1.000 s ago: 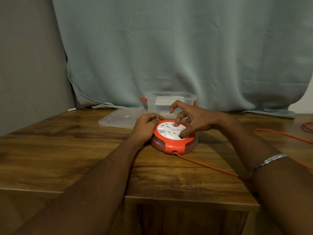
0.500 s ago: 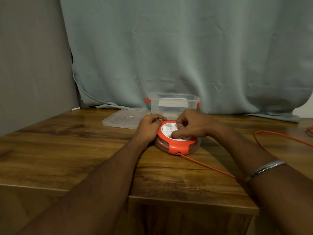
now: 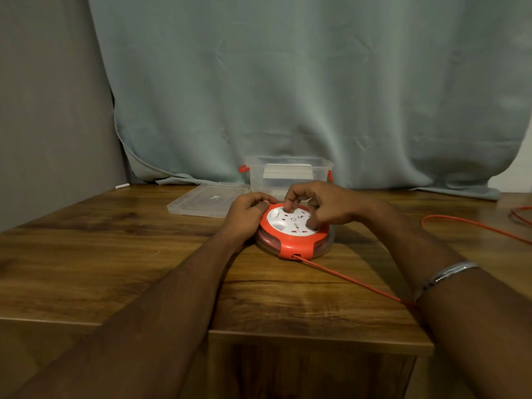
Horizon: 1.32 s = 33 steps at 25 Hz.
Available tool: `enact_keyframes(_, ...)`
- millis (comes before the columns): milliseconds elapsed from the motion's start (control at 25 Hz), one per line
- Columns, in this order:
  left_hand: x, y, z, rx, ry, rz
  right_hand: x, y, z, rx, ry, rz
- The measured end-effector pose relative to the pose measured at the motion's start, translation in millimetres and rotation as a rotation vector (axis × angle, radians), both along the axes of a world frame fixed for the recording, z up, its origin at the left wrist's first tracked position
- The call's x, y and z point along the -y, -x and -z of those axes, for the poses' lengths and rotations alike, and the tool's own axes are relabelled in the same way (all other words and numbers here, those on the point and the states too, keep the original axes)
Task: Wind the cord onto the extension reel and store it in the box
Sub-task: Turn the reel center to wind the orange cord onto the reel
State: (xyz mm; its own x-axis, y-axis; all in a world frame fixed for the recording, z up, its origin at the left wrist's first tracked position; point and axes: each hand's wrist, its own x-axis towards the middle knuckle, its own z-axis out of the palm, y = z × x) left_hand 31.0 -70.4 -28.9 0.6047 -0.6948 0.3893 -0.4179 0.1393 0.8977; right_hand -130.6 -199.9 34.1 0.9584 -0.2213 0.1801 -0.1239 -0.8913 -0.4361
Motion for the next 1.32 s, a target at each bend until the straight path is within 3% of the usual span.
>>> enact_keyframes(240, -3, 4, -3, -0.008, -0.022, 0.001, 7, 5, -2, 0.001, -0.142, -0.009)
enact_keyframes(880, 1, -2, 2, 0.003, 0.013, -0.021, -10, -9, 10, 0.054, 0.216, 0.057)
enact_keyframes(1120, 4, -4, 3, -0.031, 0.044, -0.016, -6, -6, 3, 0.168, 0.081, -0.038)
enact_keyframes(1320, 5, -4, 3, -0.01, 0.012, -0.014, 7, 1, -2, 0.003, -0.061, -0.095)
